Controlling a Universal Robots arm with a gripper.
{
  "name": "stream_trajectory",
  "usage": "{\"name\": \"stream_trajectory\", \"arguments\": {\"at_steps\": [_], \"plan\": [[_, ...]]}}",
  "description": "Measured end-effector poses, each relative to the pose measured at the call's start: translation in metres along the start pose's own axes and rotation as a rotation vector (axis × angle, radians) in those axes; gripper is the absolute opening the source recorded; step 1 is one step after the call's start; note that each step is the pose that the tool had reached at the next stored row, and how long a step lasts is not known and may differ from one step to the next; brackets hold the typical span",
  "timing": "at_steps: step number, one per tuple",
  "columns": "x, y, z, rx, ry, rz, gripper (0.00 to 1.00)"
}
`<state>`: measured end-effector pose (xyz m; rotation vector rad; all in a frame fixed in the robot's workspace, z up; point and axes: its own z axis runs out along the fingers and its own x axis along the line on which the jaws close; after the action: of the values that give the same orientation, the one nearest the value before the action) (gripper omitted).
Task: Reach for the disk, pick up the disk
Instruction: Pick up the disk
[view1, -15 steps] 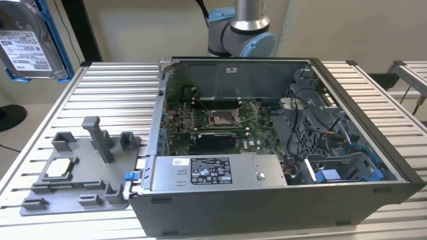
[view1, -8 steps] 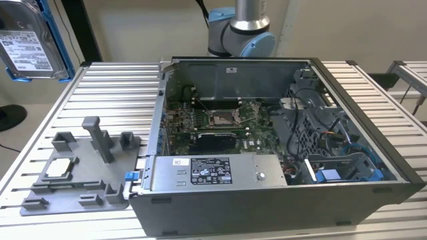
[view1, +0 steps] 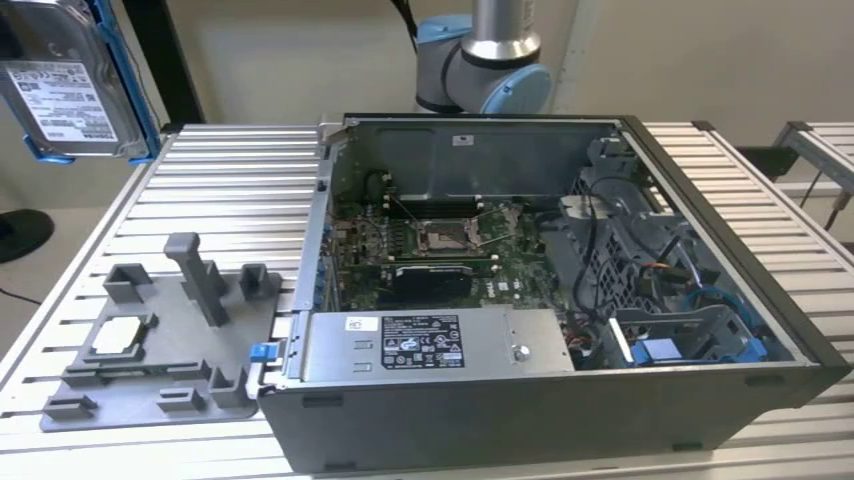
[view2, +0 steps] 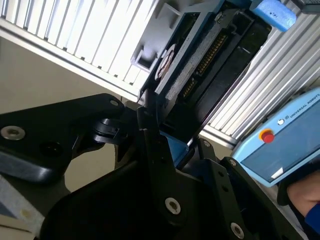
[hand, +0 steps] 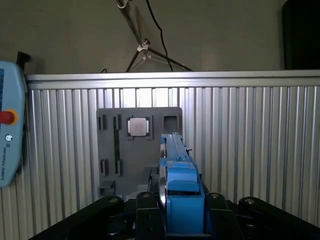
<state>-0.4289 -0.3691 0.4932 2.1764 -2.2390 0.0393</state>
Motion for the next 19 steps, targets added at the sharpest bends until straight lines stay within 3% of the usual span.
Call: {"name": "stream_trajectory", "arguments": {"at_steps": [19], "plan": [[-0.0005,-0.0159,0.0001,0.0000,0.0000,0.000,0.00]]}}
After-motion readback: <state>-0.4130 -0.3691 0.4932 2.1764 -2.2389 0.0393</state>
